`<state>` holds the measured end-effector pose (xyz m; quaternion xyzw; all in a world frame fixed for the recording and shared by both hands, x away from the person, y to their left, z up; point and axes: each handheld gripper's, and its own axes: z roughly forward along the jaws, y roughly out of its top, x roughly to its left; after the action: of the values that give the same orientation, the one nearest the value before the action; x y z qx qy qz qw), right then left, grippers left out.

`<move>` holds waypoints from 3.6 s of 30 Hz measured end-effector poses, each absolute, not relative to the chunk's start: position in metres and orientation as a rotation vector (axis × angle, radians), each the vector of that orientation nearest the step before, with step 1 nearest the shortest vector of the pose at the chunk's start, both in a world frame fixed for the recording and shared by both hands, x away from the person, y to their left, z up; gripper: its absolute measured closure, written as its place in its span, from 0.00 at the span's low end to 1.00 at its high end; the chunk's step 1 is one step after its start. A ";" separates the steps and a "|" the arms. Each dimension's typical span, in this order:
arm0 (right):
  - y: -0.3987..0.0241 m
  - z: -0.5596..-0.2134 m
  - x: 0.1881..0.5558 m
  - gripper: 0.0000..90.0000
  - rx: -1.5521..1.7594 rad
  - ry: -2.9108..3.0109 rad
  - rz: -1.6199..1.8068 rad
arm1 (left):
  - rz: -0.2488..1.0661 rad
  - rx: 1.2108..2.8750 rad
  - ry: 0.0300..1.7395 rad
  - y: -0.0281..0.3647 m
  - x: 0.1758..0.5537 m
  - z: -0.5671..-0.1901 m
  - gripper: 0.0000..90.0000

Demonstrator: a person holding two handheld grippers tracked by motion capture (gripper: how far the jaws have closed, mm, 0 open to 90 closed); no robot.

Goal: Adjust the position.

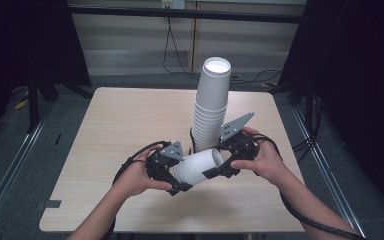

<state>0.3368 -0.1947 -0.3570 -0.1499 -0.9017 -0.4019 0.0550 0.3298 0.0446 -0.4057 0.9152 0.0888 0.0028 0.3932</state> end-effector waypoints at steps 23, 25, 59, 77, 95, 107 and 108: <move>-0.194 -0.362 0.336 0.22 -0.451 -2.736 -1.202 | 0.029 2.396 0.248 0.050 0.327 -0.397 0.17; -0.195 -0.362 0.337 0.20 -0.434 -2.783 -1.164 | 0.024 2.408 0.249 0.050 0.327 -0.397 0.18; -0.157 -0.348 0.329 0.21 -0.197 -3.021 -0.573 | 0.040 2.636 0.193 0.029 0.320 -0.393 0.17; -0.143 -0.360 0.330 0.25 -0.170 -3.015 -0.451 | 0.060 2.621 0.164 0.026 0.318 -0.392 0.17; -0.159 -0.364 0.329 0.27 -0.216 -3.019 -0.587 | 0.055 2.515 0.153 0.041 0.321 -0.393 0.15; -0.180 -0.368 0.329 0.27 -0.307 -2.948 -0.763 | 0.024 2.380 0.208 0.058 0.325 -0.393 0.15; -0.183 -0.369 0.330 0.27 -0.286 -2.952 -0.792 | 0.017 2.359 0.222 0.059 0.326 -0.392 0.15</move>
<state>0.3297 -0.1830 -0.3690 -0.0932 -0.9610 -0.2580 0.0360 0.3262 0.0593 -0.3923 0.9223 0.0866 0.0067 0.3767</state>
